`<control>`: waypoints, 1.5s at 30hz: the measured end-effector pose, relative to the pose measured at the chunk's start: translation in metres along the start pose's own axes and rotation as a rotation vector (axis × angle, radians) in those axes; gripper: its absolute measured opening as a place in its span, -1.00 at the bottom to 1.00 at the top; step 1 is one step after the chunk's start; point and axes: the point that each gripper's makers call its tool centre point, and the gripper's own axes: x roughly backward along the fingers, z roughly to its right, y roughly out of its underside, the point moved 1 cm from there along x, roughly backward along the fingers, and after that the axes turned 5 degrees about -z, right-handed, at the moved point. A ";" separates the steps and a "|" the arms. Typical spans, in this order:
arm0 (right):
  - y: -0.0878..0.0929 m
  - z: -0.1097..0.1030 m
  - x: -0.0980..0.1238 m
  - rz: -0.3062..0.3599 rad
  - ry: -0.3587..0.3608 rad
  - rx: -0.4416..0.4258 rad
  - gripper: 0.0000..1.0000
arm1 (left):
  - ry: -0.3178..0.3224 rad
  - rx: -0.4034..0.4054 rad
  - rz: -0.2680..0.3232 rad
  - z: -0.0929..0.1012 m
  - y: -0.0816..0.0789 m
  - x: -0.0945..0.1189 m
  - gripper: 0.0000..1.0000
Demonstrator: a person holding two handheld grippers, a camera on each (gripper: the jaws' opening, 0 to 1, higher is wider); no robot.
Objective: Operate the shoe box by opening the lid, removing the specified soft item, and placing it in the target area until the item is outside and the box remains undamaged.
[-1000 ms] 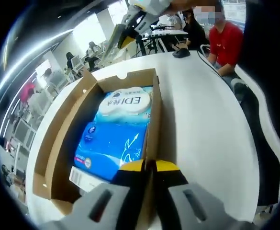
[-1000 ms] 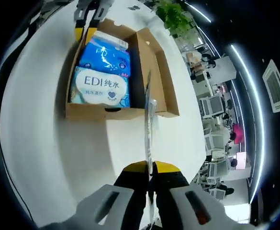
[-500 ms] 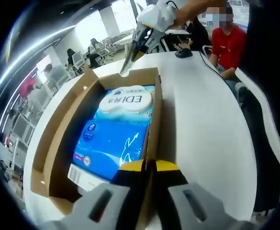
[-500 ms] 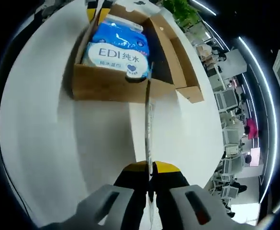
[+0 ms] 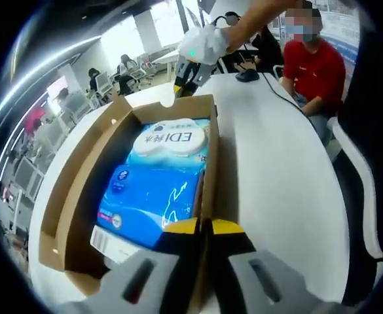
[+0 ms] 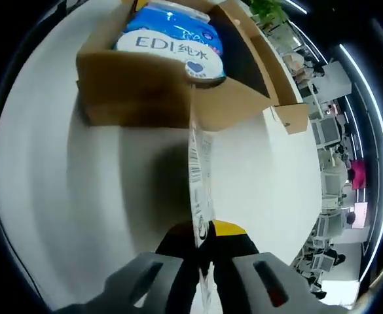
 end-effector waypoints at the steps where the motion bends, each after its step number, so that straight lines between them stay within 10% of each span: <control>1: 0.001 -0.002 -0.001 -0.005 -0.008 -0.006 -0.96 | -0.001 -0.006 -0.002 0.001 -0.002 0.002 -0.92; 45: 0.003 -0.027 -0.007 -0.020 -0.046 -0.053 -0.84 | 0.006 -0.018 -0.083 0.003 0.006 -0.005 -0.92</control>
